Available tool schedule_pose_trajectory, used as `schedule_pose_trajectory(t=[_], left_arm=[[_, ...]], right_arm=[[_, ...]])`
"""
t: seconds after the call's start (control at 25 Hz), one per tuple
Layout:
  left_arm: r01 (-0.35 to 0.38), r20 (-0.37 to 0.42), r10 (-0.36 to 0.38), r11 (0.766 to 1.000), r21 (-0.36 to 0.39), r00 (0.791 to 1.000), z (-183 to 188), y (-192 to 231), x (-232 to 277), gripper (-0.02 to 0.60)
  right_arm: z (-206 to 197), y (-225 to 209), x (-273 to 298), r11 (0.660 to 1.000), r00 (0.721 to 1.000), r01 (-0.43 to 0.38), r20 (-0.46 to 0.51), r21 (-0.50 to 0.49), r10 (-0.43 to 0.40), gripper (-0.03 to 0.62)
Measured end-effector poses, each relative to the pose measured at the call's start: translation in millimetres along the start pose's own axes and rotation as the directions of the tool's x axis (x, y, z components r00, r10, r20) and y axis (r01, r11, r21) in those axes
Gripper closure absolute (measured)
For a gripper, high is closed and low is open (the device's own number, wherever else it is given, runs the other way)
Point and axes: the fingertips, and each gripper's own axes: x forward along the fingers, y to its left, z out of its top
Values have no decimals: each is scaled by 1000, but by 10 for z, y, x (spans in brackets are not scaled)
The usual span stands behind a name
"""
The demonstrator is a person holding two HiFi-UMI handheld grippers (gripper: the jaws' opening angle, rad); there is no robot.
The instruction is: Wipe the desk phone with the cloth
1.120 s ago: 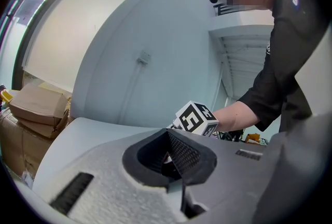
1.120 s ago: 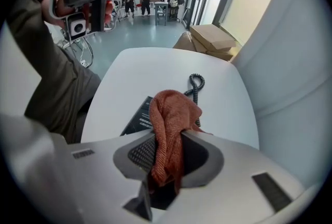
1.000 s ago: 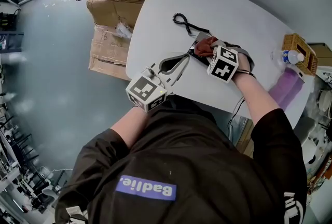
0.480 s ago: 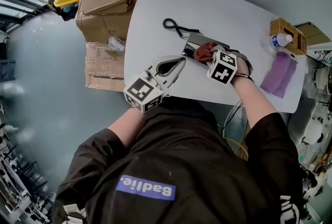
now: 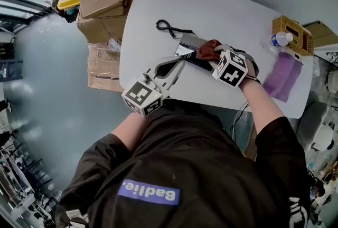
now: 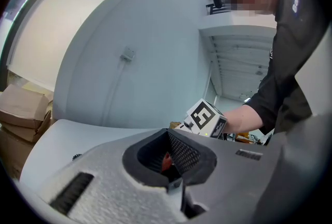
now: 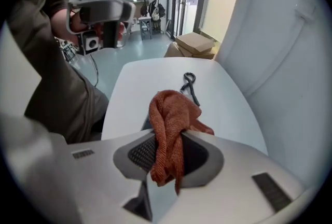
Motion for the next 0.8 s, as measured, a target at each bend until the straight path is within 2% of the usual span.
schedule_pose_trajectory(t=[0.2,0.32,0.4,0.56,0.8], left_arm=[[21,-6,-21,1000,17,1000,50,-141,198,572],[36,-14,-35,999,23,999,69,-194,279,572],[42,-21,-41,999,27,999,81,-210,319,572],[37,-37,-35,999,40,999,97,-254,393,572],[1,-62,2,999,53,998,104,-315,397,572]], right_arm=[[-10,614,-63,991,990,-129,59,-29,131,484],[-25,781,-173,987,981,-158,113,7,156,484],[-87,723,-275,989,980,-140,150,50,131,484],[-368,325,-452,988,983,-51,184,146,24,484],[-798,-272,-437,976,986,67,137,206,-96,484]])
